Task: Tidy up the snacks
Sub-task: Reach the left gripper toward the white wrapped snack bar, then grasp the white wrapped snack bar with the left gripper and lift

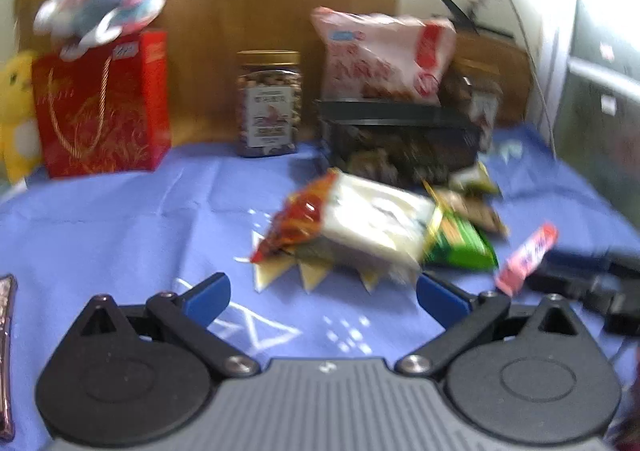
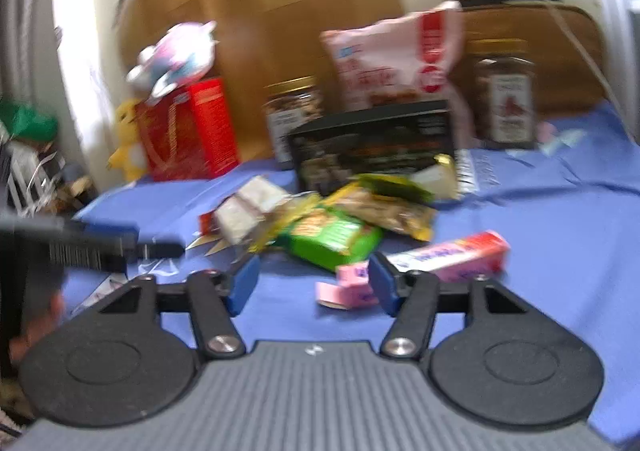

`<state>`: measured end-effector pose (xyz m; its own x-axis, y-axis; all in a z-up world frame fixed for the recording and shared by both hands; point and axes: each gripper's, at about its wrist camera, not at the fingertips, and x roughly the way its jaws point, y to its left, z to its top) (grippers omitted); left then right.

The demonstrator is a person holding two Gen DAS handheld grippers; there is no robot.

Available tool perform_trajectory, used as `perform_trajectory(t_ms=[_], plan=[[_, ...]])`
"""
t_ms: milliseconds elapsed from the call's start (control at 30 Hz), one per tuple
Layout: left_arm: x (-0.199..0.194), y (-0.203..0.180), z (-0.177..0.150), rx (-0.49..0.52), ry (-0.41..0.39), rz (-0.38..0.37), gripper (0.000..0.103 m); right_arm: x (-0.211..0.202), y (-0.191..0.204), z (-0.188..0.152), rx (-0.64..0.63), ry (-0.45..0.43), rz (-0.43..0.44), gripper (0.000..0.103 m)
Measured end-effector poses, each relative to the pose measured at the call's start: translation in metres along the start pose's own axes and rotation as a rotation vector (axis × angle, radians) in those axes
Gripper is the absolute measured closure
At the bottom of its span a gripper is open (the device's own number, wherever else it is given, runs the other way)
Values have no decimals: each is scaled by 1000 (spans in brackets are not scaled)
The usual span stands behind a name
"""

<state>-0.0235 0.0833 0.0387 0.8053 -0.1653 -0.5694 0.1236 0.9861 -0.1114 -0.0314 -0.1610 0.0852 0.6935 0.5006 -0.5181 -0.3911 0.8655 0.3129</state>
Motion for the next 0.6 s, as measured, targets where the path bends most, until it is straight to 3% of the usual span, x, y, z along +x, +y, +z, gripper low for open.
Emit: perform_trajectory(t_ms=[167, 233, 300, 333, 533, 600], plan=[[19, 46, 21, -183, 46, -123, 11, 29, 20, 17, -155, -6, 15, 39], [28, 57, 20, -236, 63, -165, 16, 45, 28, 22, -208, 14, 25, 32], [32, 64, 17, -274, 75, -204, 18, 60, 36, 27, -268, 30, 27, 13], [35, 66, 15, -287, 84, -221, 20, 69, 41, 28, -300, 35, 26, 12], [41, 64, 8, -280, 107, -292, 20, 107, 59, 24, -474, 78, 22, 13], [40, 62, 6, -274, 109, -312, 20, 114, 62, 20, -514, 115, 24, 37]])
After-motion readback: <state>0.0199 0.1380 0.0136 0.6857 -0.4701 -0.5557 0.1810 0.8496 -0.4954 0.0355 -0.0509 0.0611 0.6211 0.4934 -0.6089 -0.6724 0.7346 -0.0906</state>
